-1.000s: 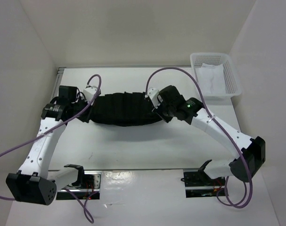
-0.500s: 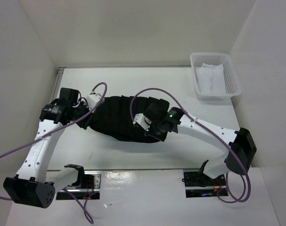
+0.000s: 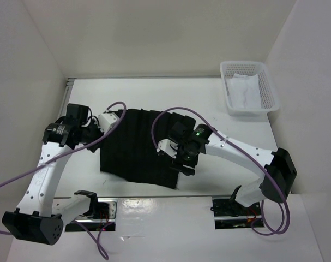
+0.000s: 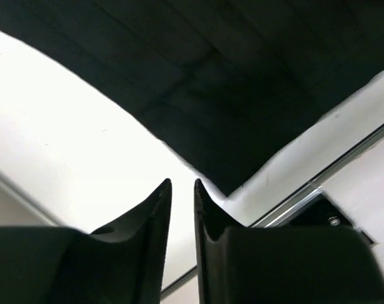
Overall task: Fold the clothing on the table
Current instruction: Flatten the skirt out
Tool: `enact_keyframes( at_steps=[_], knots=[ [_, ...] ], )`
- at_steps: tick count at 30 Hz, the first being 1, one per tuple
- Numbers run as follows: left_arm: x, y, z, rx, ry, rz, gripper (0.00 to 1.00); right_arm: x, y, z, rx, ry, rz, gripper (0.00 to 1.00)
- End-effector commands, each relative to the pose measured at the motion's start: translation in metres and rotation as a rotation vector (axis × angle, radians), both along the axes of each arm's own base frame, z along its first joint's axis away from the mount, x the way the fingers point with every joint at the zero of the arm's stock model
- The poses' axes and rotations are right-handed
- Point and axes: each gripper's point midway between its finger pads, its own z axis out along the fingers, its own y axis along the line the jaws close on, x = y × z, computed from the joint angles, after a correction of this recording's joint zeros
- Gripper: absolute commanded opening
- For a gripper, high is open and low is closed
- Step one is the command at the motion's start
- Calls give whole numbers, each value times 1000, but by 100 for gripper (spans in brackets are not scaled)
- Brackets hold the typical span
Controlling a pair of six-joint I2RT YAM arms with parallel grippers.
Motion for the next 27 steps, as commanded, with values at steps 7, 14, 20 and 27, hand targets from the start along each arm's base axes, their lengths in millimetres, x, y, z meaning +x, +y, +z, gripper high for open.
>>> enact_keyframes(
  at_steps=[7,14,20,27],
  knots=[
    [-1,7,56,28,-211,-24,72,17,12,41,110,-109,-23,89],
    [41,10,27,-19,-161,184,100,98,16,23,117,-223,-265,94],
    [69,22,21,-72,-126,442,100,139,44,-11,98,-245,-296,99],
    [73,30,29,-175,-154,602,100,173,75,-34,96,-252,-275,99]
  ],
)
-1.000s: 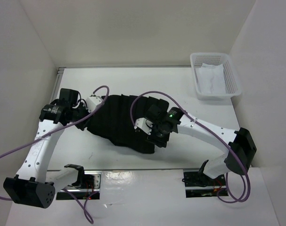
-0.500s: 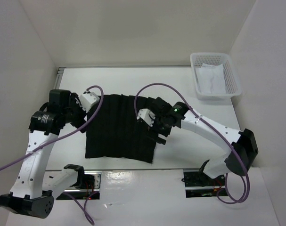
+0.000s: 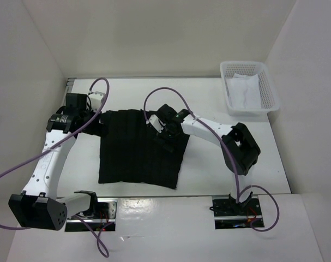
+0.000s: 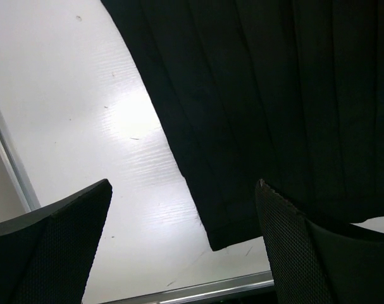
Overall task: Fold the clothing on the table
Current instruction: Flatten the skirt out
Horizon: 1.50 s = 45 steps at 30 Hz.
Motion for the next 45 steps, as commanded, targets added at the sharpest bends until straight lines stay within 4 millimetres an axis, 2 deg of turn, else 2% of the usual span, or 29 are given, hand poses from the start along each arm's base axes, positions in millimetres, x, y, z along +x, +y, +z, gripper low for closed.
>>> enact_keyframes(
  at_steps=[1,2,3,4,5,8,9,14,19,22,23,26,27,31,35,36,38,40,45],
  knots=[
    [6,6,20,-76,-89,116,100,30,37,11,102,-70,16,99],
    [7,9,24,-77,-109,126,100,30,42,11,117,-58,13,99],
    [5,10,22,-97,-105,128,100,34,50,14,144,-63,11,99],
    [3,10,16,-96,-92,128,100,30,54,10,161,-32,10,99],
    [4,13,17,-103,-105,137,100,34,61,16,192,-43,9,99],
    [0,15,4,-119,-87,146,100,37,82,19,247,-17,-13,99],
    [1,18,2,-127,-86,155,100,38,84,17,245,-10,-22,99],
    [-1,27,-6,-155,-93,166,100,22,109,16,263,11,17,99],
    [-1,34,-10,-177,-100,169,100,-4,120,-8,202,35,66,99],
    [0,36,-12,-183,-101,172,100,-4,120,-26,163,36,64,99],
    [0,36,-12,-183,-101,172,100,-3,118,-35,141,40,58,99],
    [-1,38,-10,-181,-111,180,100,7,111,-45,110,17,32,99],
    [-1,38,-10,-181,-111,180,100,4,107,-54,92,32,30,99],
    [-3,38,-11,-181,-111,180,100,13,98,-59,76,28,4,99],
    [-3,36,-11,-188,-111,174,100,37,79,-62,38,-18,-20,99],
    [-3,36,-11,-188,-111,174,100,47,67,-66,15,-26,-42,99],
    [-3,36,-11,-188,-111,174,100,62,59,-64,0,-55,-43,99],
    [-3,36,-11,-188,-111,174,100,77,41,-67,-31,-69,-72,99],
    [-3,39,-11,-188,-112,183,100,104,21,-56,-48,-125,-82,99]
  ],
)
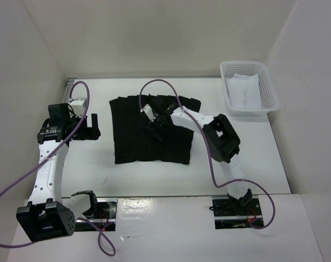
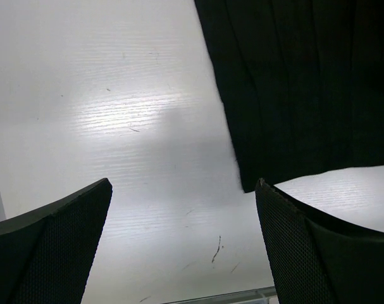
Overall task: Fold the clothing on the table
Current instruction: Flatten the skirt out
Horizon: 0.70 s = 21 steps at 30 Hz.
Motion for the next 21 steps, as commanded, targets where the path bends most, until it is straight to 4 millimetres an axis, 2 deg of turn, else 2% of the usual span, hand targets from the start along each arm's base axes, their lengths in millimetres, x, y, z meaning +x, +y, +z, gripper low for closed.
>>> enact_keyframes(
  at_steps=[1,6,10,11,17,18,21],
  knots=[
    [5,1,10,-4,-52,-4,100,26,-29,-14,-136,-72,-4,99],
    [5,2,10,3,-53,-11,100,46,-29,-1,-144,-135,-12,99],
    [7,2,11,5,-62,-11,100,59,-25,-5,-135,-139,-32,99],
    [7,2,11,5,-62,-11,100,57,-26,-12,-141,-125,-38,99],
    [7,2,11,5,-62,-11,100,73,-13,-15,-111,-143,-82,99],
    [7,2,11,5,-62,-11,100,77,-10,-10,-95,-153,-94,99],
    [7,2,11,5,-62,-11,100,78,-8,-15,-93,-141,-112,99]
  ],
)
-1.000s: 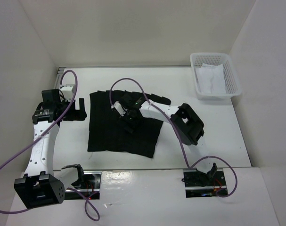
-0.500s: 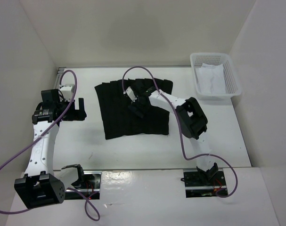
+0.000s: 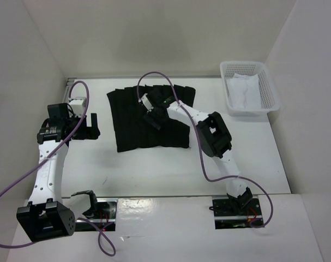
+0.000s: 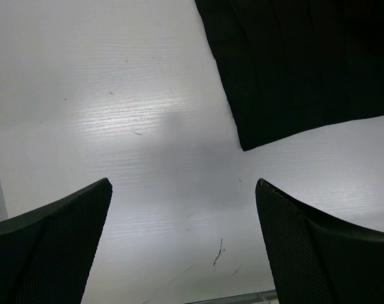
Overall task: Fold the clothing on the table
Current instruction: Flatten the skirt out
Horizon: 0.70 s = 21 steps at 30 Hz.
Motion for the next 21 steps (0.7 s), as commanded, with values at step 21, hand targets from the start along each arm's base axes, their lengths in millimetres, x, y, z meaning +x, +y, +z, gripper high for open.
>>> enact_keyframes(
  at_steps=[21],
  knots=[
    [11,-33,-25,-82,169,-177,95,-66,-27,225,411,-219,-69,99]
  ],
)
